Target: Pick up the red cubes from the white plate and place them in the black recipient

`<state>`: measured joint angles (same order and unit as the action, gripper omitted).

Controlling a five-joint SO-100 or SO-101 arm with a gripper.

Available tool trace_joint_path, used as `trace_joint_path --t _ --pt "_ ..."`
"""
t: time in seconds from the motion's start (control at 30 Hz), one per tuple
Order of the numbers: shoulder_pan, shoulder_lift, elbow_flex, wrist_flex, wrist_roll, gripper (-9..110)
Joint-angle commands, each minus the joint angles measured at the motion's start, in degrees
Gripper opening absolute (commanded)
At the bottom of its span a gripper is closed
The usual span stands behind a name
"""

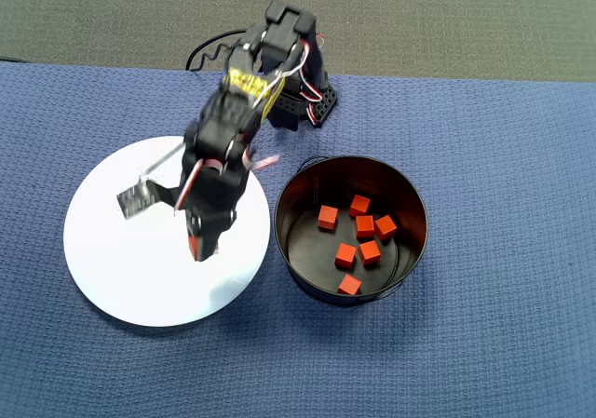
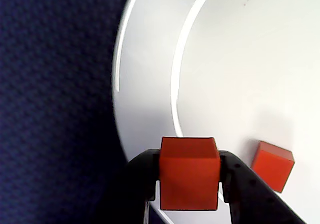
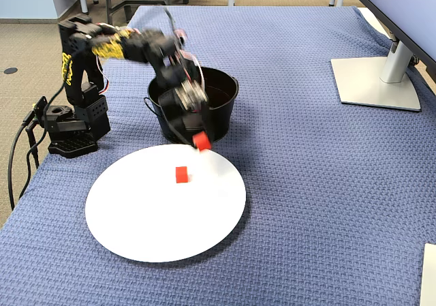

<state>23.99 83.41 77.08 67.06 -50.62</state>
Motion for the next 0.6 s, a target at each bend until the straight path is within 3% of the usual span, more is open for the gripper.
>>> trace_joint_path --t 0.0,0.17,0.5,0.57 --pt "-3.34 9.67 -7.82 5.36 6.06 0" --pt "-10.99 14.15 -7.82 4.83 11.16 0" --pt "-37.27 16.96 2.46 1.05 20.57 0" --pt "-41.57 17.93 4.13 2.99 20.39 15"
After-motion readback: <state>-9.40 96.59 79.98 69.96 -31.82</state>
